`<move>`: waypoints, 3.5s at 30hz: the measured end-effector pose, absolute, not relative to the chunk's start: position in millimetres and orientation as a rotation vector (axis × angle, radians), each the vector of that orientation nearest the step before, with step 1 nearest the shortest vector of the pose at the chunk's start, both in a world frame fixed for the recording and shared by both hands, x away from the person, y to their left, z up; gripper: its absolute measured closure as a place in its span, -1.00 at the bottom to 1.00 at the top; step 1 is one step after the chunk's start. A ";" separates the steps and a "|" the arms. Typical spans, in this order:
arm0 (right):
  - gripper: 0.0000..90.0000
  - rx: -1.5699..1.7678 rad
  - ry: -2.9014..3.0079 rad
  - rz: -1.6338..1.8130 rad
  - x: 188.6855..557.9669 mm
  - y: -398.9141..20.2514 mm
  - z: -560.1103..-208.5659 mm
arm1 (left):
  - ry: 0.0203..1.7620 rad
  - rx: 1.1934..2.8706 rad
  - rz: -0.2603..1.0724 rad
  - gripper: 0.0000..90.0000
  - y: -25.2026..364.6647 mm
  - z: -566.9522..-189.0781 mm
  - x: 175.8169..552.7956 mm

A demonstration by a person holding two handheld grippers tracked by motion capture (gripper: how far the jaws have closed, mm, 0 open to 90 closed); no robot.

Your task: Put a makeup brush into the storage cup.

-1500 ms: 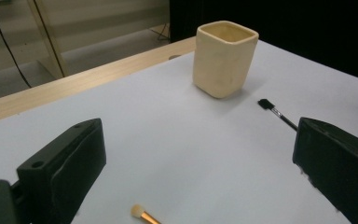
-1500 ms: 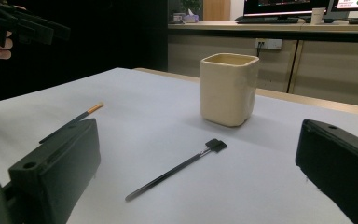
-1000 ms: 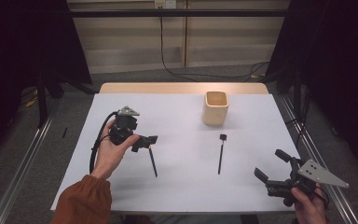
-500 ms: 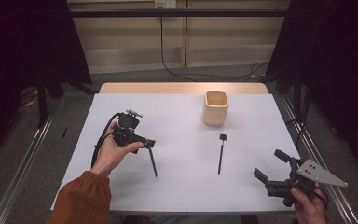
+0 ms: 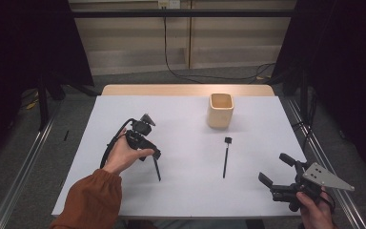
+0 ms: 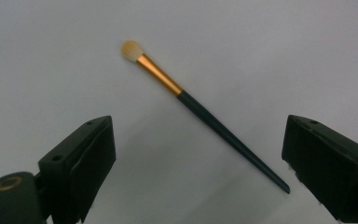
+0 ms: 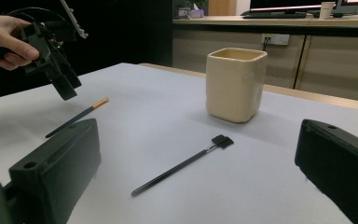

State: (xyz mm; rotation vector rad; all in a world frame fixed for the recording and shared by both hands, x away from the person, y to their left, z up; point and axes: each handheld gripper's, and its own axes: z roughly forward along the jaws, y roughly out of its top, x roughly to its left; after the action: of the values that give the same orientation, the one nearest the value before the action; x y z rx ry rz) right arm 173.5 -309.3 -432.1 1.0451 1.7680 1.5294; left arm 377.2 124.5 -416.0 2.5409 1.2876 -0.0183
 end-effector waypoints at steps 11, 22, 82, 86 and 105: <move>-1.00 1.044 1.770 1.529 173.8 -309.1 -432.3 | 1.335 2.592 0.022 -0.70 117.7 -421.9 379.0; -1.00 1.051 1.768 1.524 174.0 -308.9 -432.4 | 1.382 2.559 -0.048 -0.22 111.0 -426.8 379.6; -1.00 1.062 1.804 1.528 175.5 -303.7 -434.2 | 1.462 2.558 -0.156 0.86 118.0 -445.3 397.9; -1.00 1.062 1.804 1.528 175.4 -303.8 -434.2 | 1.432 2.538 -0.135 0.86 119.3 -443.6 395.6; -1.00 1.053 1.802 1.533 175.0 -303.6 -433.9 | 1.273 2.377 -0.034 0.86 129.2 -419.9 382.9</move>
State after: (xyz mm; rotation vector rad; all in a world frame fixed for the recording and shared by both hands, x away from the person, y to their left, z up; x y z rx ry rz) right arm 175.0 -303.6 -433.9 1.0534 1.8024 1.5327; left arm 382.9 129.2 -419.9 2.3768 1.2729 -0.0340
